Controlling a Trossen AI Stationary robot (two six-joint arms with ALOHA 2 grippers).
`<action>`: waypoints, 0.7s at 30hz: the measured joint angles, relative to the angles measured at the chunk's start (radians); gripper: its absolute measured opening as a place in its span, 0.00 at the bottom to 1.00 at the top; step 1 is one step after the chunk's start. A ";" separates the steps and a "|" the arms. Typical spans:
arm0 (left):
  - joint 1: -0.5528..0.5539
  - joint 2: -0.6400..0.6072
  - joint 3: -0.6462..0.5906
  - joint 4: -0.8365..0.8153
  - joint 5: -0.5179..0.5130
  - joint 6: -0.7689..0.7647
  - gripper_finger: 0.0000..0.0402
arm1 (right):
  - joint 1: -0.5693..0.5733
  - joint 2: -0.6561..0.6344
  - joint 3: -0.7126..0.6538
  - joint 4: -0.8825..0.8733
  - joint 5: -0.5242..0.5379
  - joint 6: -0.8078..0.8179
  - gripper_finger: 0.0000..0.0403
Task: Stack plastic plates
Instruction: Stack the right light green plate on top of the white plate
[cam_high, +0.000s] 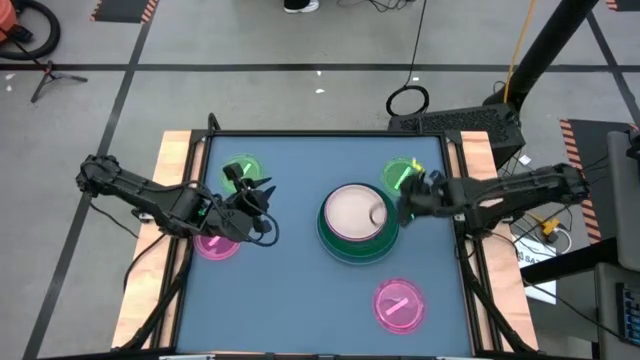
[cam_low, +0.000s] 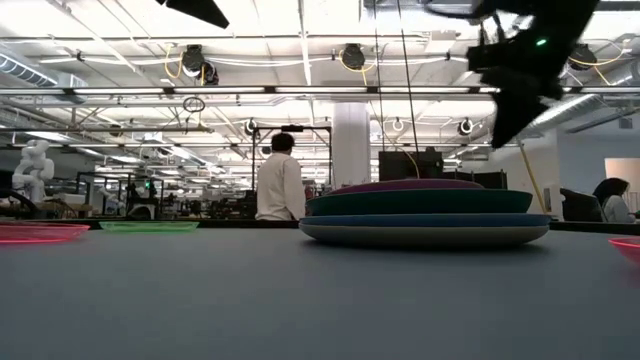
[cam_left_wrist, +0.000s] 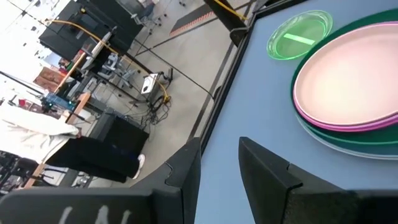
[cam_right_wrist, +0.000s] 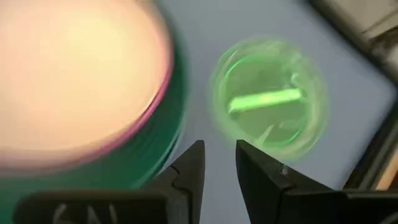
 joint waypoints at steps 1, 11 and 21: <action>0.000 0.000 0.000 0.000 0.000 0.000 0.29 | -0.040 0.000 0.000 0.033 0.003 -0.034 0.21; 0.000 0.000 0.000 -0.001 0.000 0.000 0.29 | -0.453 0.019 0.001 0.307 -0.209 -0.309 0.21; 0.000 0.000 0.000 -0.002 0.000 0.004 0.29 | -0.826 0.133 0.000 0.283 -0.393 -0.362 0.22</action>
